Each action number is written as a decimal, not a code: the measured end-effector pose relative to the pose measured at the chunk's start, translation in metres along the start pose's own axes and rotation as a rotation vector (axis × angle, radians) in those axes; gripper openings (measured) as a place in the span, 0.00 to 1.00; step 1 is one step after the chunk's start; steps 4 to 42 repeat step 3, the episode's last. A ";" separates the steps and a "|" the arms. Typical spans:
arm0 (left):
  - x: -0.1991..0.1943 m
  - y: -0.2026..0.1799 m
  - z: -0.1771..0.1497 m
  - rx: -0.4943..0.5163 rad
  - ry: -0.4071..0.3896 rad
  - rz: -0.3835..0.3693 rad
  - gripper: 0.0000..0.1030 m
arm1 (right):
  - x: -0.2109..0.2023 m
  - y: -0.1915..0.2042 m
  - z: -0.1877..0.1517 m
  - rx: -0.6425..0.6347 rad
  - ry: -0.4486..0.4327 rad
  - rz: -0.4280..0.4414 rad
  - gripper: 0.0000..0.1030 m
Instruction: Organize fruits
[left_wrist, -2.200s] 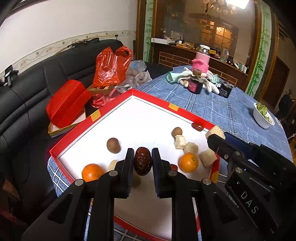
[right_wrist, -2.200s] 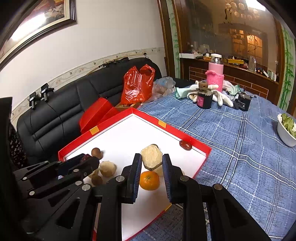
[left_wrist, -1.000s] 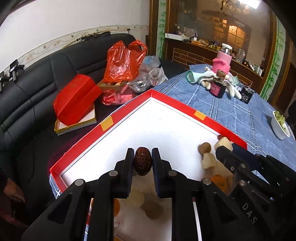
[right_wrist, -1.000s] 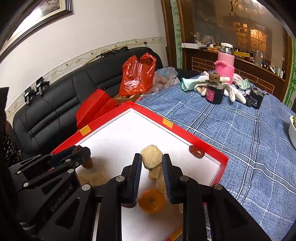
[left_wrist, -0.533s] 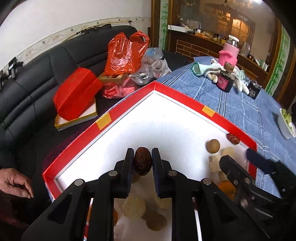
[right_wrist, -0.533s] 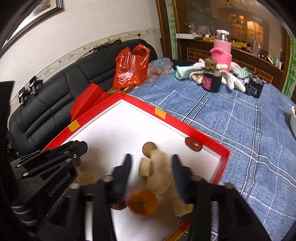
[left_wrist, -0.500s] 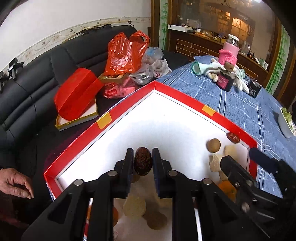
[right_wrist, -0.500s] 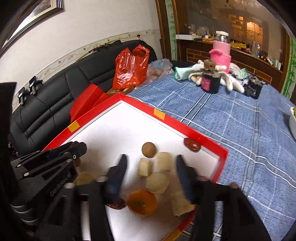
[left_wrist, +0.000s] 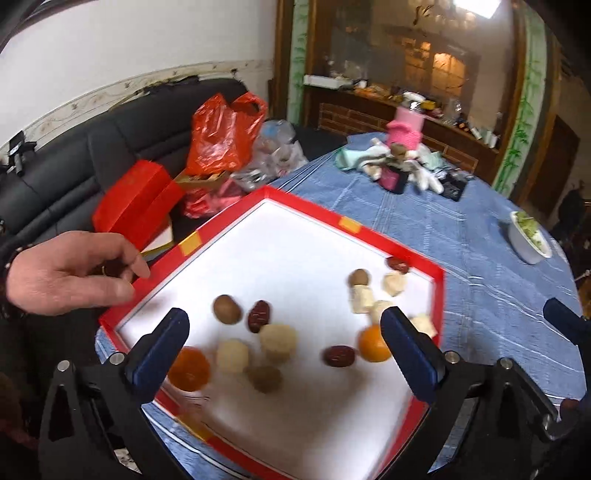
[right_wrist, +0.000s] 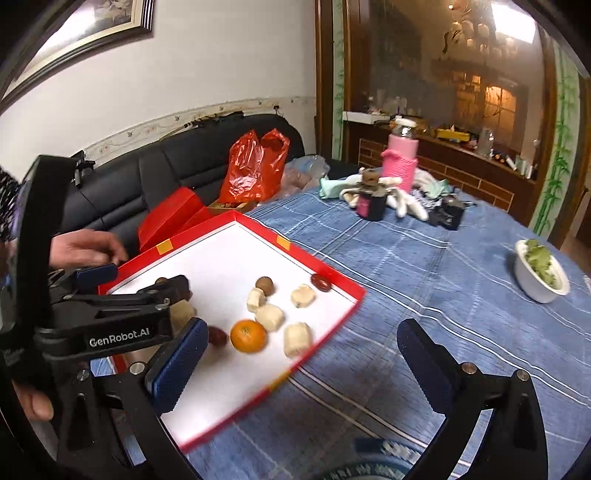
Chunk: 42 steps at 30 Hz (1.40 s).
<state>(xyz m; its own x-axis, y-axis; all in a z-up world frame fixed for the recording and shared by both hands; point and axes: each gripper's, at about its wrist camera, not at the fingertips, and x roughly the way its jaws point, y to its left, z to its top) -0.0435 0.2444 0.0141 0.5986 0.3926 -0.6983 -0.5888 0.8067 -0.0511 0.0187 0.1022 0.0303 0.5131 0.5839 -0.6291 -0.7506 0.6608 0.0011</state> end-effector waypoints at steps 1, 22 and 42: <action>-0.002 -0.002 -0.001 -0.001 -0.013 0.013 1.00 | -0.007 -0.001 -0.003 -0.004 -0.006 -0.006 0.99; -0.003 -0.005 0.000 0.000 -0.014 0.030 1.00 | -0.015 -0.004 -0.006 -0.009 -0.010 -0.015 0.99; -0.003 -0.005 0.000 0.000 -0.014 0.030 1.00 | -0.015 -0.004 -0.006 -0.009 -0.010 -0.015 0.99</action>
